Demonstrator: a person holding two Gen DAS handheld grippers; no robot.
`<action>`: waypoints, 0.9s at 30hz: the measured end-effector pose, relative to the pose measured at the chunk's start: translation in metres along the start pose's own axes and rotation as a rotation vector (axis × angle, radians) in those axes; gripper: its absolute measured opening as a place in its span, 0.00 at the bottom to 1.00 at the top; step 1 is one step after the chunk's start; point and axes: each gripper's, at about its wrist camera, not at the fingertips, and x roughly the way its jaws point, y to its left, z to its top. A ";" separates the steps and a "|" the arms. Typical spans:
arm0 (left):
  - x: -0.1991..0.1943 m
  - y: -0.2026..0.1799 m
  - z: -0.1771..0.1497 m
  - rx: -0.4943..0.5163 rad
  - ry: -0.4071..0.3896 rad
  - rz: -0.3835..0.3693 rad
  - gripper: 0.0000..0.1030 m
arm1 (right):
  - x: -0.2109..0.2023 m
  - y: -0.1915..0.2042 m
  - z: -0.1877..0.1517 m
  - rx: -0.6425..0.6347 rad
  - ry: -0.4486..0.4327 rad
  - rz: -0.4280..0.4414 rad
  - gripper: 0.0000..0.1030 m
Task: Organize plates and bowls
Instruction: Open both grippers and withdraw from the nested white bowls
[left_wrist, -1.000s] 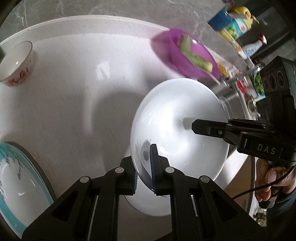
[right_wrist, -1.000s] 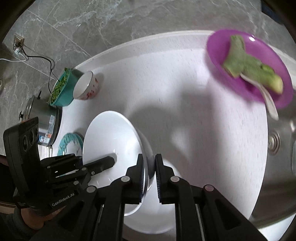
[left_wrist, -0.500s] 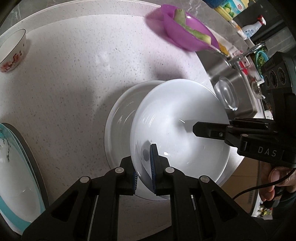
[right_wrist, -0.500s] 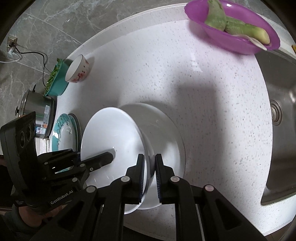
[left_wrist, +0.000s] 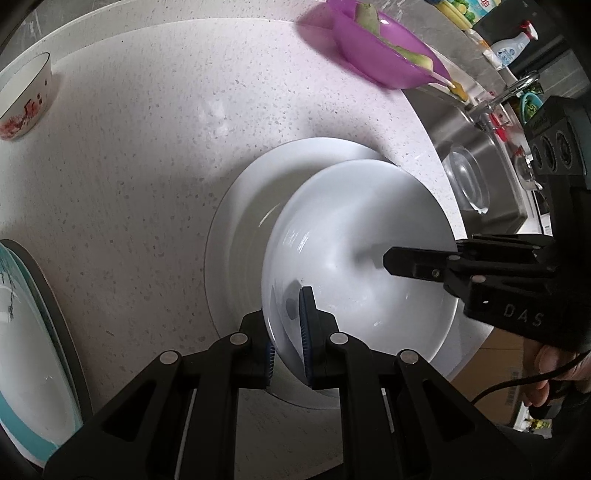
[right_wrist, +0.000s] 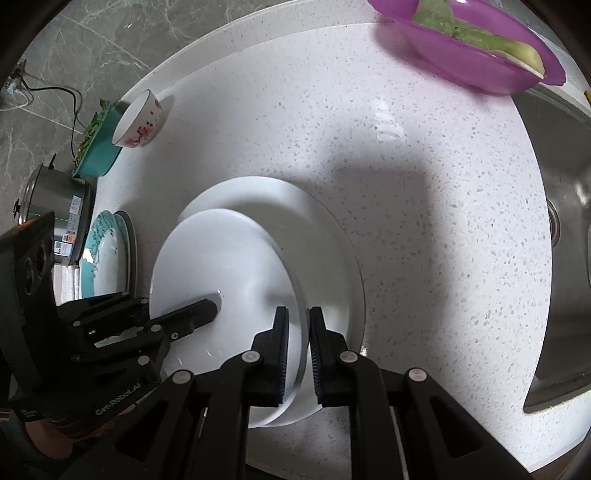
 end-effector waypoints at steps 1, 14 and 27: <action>0.000 0.000 0.001 0.002 -0.004 0.006 0.09 | 0.001 0.000 0.000 -0.002 0.001 -0.005 0.13; -0.001 -0.003 0.005 0.011 -0.042 0.004 0.21 | 0.007 0.008 -0.002 -0.037 -0.014 -0.070 0.12; -0.007 -0.011 0.006 0.032 -0.063 -0.103 0.59 | 0.007 0.008 0.000 -0.027 -0.013 -0.065 0.14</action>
